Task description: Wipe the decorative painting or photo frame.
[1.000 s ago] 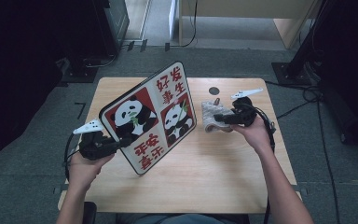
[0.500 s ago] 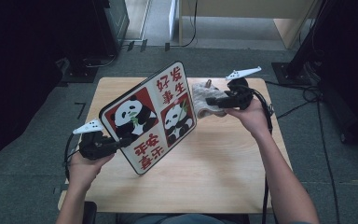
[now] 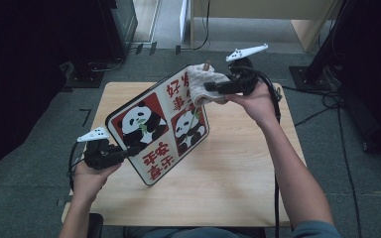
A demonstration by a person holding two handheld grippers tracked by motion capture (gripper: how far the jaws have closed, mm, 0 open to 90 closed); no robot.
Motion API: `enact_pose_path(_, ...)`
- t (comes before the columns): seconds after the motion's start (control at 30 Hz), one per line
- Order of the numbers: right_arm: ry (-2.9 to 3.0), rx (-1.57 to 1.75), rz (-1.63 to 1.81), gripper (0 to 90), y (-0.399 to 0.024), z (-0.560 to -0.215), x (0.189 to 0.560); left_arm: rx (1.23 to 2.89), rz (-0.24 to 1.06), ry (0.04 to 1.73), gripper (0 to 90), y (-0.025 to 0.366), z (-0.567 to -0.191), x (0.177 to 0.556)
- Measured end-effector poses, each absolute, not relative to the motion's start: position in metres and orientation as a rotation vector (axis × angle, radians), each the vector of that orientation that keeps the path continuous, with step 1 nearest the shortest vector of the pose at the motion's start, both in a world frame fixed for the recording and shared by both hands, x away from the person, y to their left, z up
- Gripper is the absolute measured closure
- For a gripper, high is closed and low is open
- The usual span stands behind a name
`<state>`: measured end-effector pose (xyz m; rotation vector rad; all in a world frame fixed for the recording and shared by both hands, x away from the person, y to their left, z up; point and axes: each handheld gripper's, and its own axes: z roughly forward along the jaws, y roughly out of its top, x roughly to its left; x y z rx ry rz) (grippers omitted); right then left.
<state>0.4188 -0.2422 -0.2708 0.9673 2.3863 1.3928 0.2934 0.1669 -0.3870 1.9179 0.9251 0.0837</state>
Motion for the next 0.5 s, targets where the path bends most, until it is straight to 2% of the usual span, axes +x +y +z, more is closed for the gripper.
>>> enact_pose_path(0.23, 2.365, 0.956, 1.414, 57.2, -0.224, -0.26, 0.43, 1.918, 0.083, 0.92, 80.6, 0.167, -0.387, 0.294)
enact_pose_path(0.5, 2.385, 0.973, 1.383, 56.8, -0.215, -0.28, 0.438, 1.923, 0.081, 0.914, 80.6, 0.168, -0.387, 0.294)
